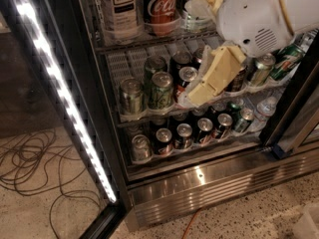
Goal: Pick blue plastic bottle from top shelf of fridge
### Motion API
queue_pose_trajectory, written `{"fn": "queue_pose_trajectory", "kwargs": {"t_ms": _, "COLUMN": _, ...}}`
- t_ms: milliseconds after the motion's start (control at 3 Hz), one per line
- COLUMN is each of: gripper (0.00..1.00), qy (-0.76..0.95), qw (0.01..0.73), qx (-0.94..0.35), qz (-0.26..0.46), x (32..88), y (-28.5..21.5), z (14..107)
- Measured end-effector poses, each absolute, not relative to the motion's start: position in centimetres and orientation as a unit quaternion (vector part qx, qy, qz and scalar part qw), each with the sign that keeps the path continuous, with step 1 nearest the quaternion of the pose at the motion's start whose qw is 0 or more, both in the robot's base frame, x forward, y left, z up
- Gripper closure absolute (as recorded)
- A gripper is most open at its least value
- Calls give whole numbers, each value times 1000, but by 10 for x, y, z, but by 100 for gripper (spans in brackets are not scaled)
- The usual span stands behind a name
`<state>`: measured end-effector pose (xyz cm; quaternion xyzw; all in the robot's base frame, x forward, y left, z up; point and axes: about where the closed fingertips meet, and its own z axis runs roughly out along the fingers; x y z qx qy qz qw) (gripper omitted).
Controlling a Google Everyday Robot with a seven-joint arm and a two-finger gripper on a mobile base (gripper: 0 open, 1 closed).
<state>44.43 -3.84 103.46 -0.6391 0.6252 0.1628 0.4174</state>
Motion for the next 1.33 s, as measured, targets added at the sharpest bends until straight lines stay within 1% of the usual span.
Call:
{"fn": "queue_pose_trajectory", "kwargs": {"t_ms": 333, "gripper": 0, "qy": 607, "qw": 438, "qx": -636, "qz": 190, "x": 440, "y": -26, "z": 1032}}
{"fn": "queue_pose_trajectory", "kwargs": {"t_ms": 667, "gripper": 0, "qy": 576, "qw": 466, "qx": -634, "qz": 220, "x": 440, "y": -4, "z": 1034}}
{"fn": "queue_pose_trajectory", "kwargs": {"t_ms": 1000, "gripper": 0, "qy": 560, "qw": 487, "qx": -631, "qz": 226, "x": 439, "y": 13, "z": 1040}}
{"fn": "queue_pose_trajectory", "kwargs": {"t_ms": 1333, "gripper": 0, "qy": 566, "qw": 492, "qx": -628, "qz": 207, "x": 436, "y": 24, "z": 1047}}
